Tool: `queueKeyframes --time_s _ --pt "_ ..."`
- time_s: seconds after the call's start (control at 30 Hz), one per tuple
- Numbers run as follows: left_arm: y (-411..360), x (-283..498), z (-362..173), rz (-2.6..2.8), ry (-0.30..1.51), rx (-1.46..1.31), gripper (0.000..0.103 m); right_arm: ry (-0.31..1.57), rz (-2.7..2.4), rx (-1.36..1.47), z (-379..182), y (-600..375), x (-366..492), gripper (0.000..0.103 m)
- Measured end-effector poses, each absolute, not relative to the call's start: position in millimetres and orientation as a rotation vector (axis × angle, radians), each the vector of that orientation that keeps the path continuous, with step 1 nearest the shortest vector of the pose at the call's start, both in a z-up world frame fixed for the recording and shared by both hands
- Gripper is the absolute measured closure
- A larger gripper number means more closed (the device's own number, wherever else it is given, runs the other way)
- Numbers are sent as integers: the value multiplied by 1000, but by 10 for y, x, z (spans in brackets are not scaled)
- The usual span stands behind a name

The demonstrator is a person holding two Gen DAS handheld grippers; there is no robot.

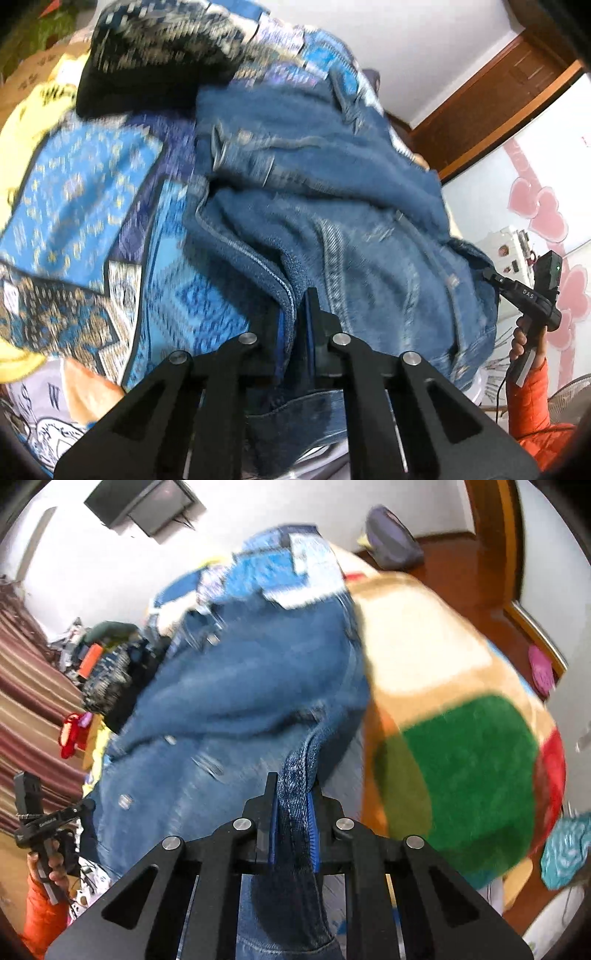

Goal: Fold large clothes
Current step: 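Fold the jacket edge inward with the left gripper while the right gripper folds its edge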

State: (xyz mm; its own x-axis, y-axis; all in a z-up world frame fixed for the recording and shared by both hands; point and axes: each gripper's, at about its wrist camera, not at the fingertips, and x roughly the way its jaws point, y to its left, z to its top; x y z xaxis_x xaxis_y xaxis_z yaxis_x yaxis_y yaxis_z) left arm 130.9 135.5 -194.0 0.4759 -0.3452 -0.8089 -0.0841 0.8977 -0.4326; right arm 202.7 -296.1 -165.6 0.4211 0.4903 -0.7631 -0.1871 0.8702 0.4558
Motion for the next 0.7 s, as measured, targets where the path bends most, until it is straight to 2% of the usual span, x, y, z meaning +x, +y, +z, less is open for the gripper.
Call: queueKeyframes --time_s 0.27,0.37,0.5,0.7 --pt "1472 1756 -1288 -186 898 -440 95 942 490 273 -1173 -2758 2574 92" --pt "1578 2053 -1203 -158 863 -435 95 895 448 245 -1107 -2726 2830 92" --pt "1731 2458 -1402 -100 891 -476 95 908 398 278 -1240 -2799 3178 91" --pt "1897 2845 -2060 -13 1006 -513 94 1030 320 252 -1861 -2779 3567 91"
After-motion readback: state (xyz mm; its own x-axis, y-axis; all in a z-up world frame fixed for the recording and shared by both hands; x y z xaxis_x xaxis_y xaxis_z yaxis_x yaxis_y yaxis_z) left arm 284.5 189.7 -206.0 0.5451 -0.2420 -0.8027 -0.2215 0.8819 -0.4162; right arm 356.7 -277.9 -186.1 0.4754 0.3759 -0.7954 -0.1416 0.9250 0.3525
